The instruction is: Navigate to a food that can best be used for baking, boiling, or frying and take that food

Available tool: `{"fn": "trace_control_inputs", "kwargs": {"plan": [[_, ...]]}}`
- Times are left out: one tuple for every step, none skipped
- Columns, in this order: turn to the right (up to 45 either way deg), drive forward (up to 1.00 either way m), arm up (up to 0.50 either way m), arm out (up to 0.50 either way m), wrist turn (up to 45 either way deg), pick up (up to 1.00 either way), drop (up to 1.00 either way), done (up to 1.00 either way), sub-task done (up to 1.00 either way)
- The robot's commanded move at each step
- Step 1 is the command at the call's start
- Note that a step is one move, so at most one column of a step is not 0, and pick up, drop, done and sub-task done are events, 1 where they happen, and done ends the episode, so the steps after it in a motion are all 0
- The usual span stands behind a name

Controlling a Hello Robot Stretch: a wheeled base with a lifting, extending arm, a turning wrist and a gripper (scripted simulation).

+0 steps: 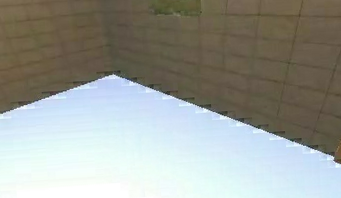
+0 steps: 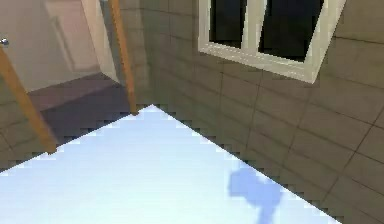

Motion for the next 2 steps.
{"fn": "trace_control_inputs", "kwargs": {"plan": [[45.0,0.00,0.00,0.00,0.0,0.00,0.00,0.00,0.00],[18.0,0.00,0.00,0.00,0.0,0.00,0.00,0.00,0.00]]}}
